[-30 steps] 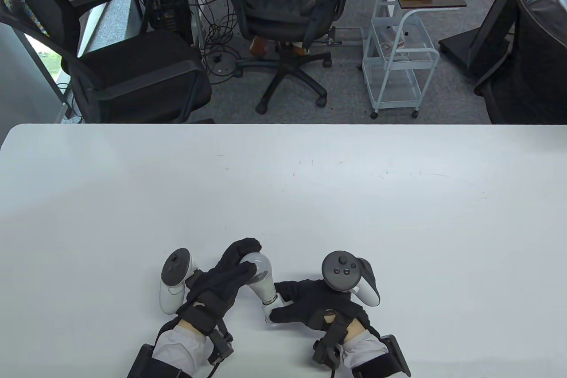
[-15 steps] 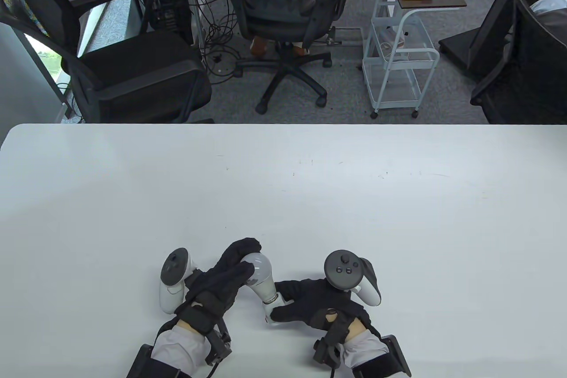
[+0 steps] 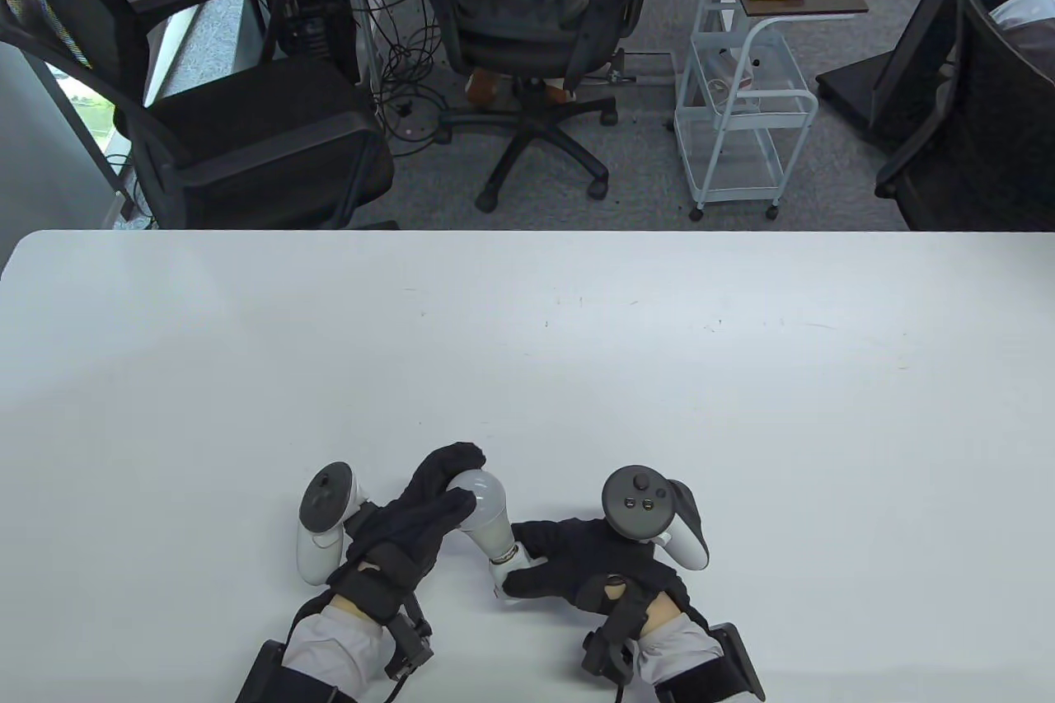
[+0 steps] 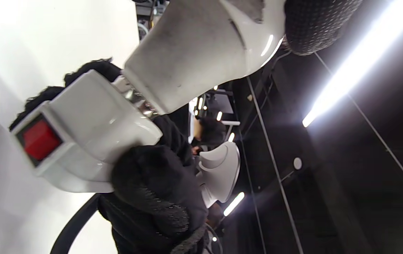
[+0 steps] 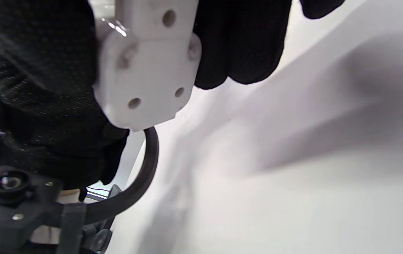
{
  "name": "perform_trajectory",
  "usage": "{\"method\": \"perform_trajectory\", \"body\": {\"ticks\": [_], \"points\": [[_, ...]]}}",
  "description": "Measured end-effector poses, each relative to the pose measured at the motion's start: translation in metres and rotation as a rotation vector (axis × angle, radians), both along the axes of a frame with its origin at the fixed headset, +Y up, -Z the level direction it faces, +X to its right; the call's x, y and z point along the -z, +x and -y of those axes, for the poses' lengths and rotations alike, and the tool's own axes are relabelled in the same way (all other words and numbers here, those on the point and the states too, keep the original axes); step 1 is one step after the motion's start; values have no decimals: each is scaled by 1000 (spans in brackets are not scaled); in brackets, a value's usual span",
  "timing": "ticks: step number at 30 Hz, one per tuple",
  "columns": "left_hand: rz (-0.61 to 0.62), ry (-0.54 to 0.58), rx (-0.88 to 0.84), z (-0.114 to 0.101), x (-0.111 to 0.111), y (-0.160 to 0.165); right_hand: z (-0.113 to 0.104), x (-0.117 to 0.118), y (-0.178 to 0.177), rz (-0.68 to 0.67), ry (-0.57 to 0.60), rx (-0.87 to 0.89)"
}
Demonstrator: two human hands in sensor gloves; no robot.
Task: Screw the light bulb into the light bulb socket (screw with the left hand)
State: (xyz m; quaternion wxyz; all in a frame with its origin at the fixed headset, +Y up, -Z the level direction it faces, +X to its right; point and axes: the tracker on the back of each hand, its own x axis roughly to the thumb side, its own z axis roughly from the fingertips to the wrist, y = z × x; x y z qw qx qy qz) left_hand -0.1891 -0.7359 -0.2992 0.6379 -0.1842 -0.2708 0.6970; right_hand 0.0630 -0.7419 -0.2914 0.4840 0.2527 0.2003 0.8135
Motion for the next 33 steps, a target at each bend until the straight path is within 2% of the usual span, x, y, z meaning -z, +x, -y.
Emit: {"method": "perform_trajectory", "body": {"ticks": [4,6,16,27,33], "points": [[80,-40,-147,4,1,1,0,1,1,-12,-11,22],[93,-46,-162,5,1,3,0,1,1,-5,-9,20],[-18,-1,43,1,0,0,-1,0,0,9,7,3],[71,-26,-113,3,1,1,2,2,3,18,-1,1],[43,-33,-17,4,-1,3,2,1,3,27,9,-3]]}}
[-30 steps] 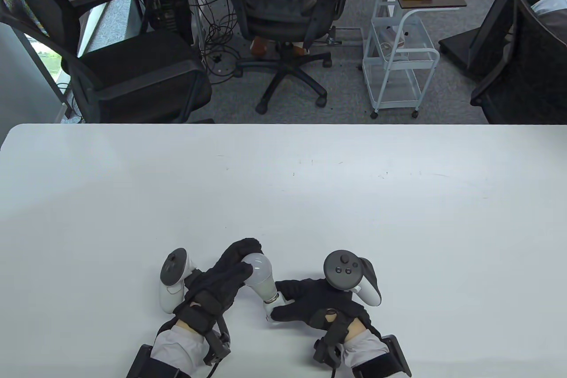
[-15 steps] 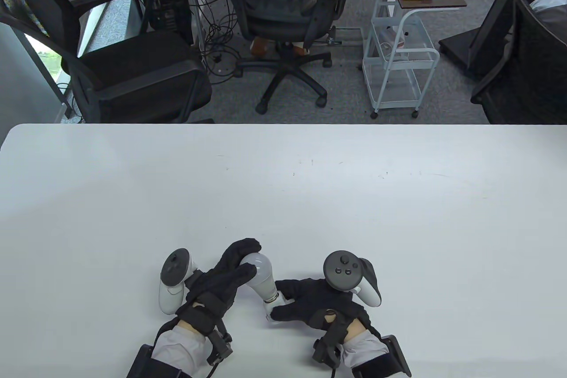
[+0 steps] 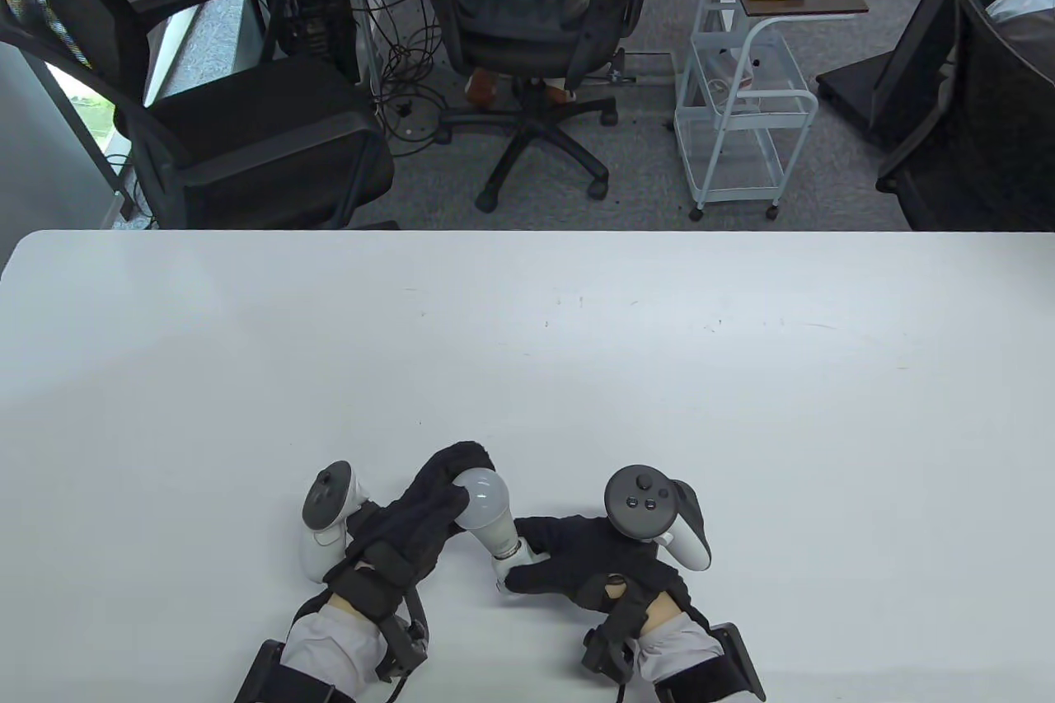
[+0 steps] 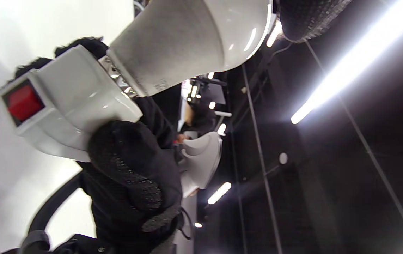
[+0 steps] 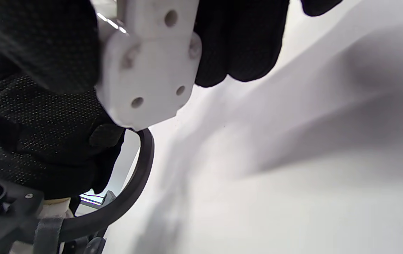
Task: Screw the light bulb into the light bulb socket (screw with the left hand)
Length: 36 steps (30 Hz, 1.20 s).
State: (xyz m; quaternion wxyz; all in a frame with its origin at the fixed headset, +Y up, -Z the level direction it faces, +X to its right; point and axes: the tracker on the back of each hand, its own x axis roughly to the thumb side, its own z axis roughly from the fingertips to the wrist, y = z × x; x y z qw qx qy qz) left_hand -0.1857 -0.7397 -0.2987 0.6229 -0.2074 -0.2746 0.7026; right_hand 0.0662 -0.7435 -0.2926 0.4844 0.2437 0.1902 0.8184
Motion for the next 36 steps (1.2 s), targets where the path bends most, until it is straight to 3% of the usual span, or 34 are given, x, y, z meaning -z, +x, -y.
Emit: {"method": "perform_trajectory", "body": {"ticks": [8,17,26,36], "points": [[-68,31,56,-1,0,-5,1,0,-1,6,2,-19],[13,-4,-73,2,2,-4,3,2,1,-9,-9,3],[-48,18,108,0,-1,-1,2,1,0,22,7,-29],[-97,51,123,-1,-1,-5,2,0,-1,27,15,-49]]}}
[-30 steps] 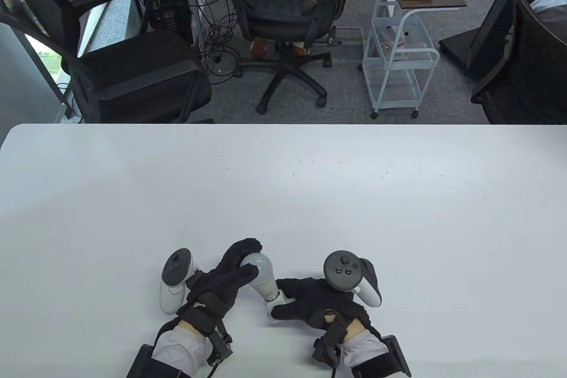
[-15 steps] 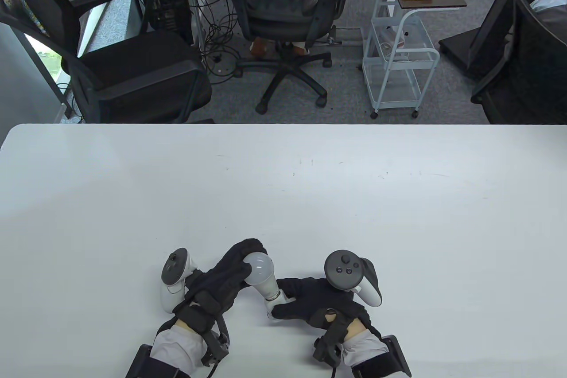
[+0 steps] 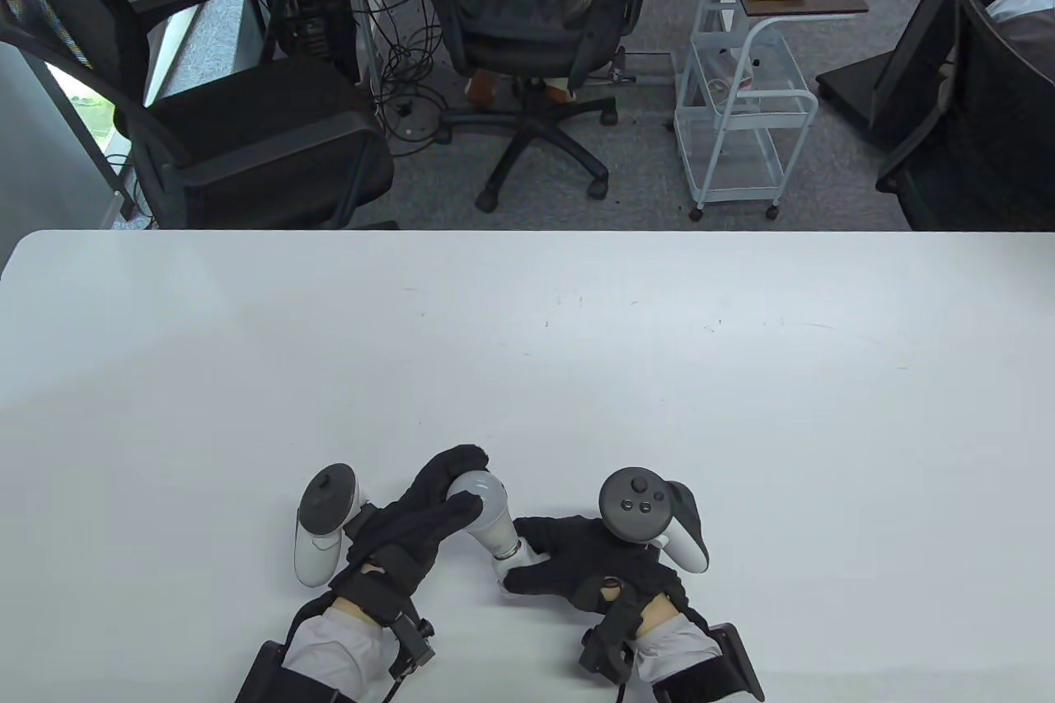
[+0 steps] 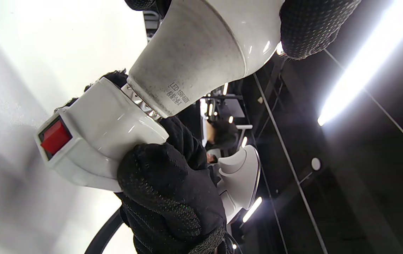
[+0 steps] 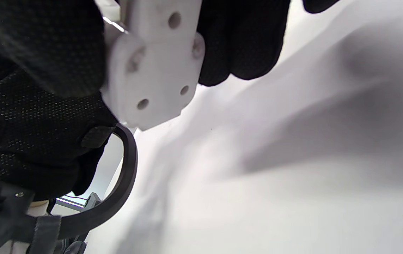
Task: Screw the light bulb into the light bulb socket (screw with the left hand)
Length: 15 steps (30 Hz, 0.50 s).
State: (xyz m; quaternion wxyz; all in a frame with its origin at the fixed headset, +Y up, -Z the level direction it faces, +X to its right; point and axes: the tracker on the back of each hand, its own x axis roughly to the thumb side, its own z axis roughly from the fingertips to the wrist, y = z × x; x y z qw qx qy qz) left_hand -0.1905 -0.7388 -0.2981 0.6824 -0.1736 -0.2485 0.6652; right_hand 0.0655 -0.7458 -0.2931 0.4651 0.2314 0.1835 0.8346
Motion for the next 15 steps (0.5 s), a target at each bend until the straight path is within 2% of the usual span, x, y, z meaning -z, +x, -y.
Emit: {"method": "perform_trajectory", "body": {"ticks": [9,15], "points": [[50,1,-77,1,1,0,1,1,1,-13,-6,19],[131,-33,-183,2,2,3,3,3,2,-50,-32,69]]}}
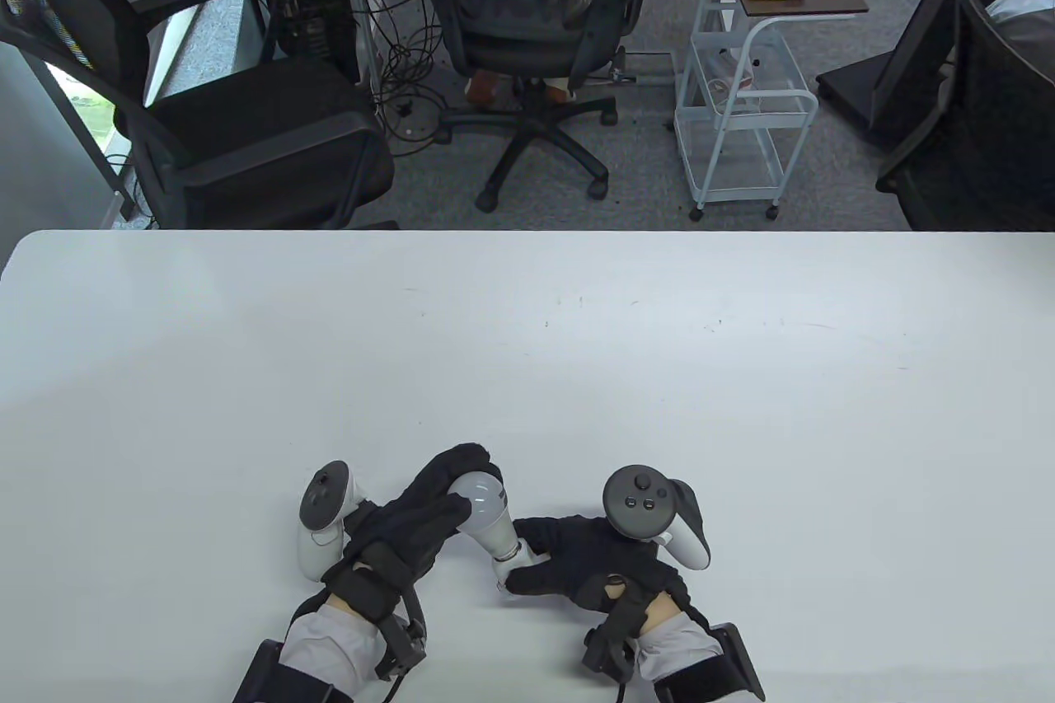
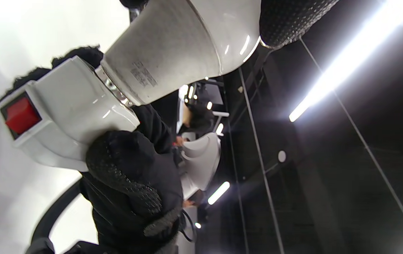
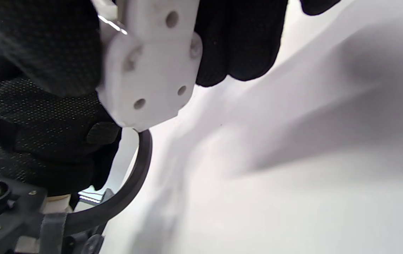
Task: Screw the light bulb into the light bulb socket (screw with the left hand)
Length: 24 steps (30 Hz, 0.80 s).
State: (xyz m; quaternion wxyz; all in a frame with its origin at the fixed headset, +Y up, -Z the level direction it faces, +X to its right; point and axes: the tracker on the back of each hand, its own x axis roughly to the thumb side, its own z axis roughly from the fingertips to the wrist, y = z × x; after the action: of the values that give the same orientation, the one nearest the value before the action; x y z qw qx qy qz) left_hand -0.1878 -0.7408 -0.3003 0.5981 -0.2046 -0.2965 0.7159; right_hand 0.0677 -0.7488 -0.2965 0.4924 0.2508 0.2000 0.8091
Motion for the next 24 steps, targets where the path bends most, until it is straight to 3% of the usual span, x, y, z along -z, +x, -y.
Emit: {"method": "perform_trajectory", "body": {"ticks": [3,8,16,24], "points": [[27,-4,38,0,-2,5,1,0,1,10,-12,8],[-78,44,197,-3,-3,2,0,-1,-1,12,1,-13],[30,0,7,-1,0,3,1,0,0,-25,-25,35],[-86,38,170,-6,-2,-2,0,-2,-2,-19,-11,12]]}}
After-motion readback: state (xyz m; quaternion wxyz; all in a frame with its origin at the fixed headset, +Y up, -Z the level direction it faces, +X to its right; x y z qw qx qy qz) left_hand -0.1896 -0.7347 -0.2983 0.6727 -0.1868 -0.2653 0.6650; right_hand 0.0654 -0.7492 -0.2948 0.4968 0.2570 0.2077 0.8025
